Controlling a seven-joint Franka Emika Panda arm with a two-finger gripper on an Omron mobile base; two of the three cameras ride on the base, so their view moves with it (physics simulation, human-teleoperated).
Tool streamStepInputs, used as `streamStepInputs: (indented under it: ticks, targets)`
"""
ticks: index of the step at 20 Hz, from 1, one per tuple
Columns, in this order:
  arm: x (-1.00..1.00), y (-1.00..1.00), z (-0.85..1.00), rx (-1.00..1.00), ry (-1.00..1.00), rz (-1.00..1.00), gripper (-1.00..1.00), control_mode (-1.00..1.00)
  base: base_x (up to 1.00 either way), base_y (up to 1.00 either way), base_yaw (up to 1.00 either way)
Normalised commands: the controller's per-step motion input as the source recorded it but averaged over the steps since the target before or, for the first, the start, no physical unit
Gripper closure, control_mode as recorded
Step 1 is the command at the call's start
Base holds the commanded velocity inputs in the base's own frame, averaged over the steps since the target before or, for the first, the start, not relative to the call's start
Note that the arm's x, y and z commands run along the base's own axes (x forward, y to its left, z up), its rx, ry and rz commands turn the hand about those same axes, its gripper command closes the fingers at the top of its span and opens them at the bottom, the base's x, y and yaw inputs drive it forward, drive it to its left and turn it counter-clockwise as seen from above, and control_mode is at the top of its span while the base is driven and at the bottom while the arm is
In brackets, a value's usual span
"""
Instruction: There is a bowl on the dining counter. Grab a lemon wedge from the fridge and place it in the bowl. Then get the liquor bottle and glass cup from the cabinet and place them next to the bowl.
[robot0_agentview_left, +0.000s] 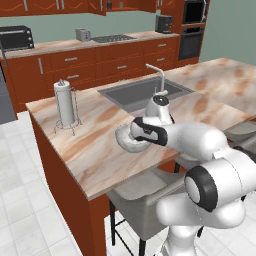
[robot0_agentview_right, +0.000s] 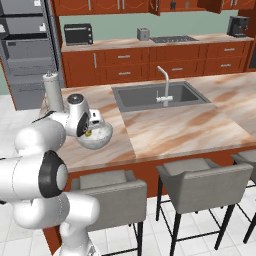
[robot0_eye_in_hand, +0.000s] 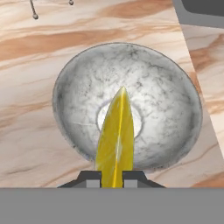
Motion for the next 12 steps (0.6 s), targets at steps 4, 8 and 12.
streamStepInputs:
  ticks: [4, 8, 12]
  targets:
    - [0.23, 0.00, -0.24, -0.02, 0.01, 0.00, 1.00, -1.00, 0.00, 0.00, 0.00]
    - [0.21, 0.00, -0.22, -0.01, 0.00, 0.00, 1.00, -1.00, 0.00, 0.00, 0.00]
    - [0.28, 0.00, -0.19, -0.01, 0.00, 0.00, 1.00, -1.00, 0.00, 0.00, 0.00]
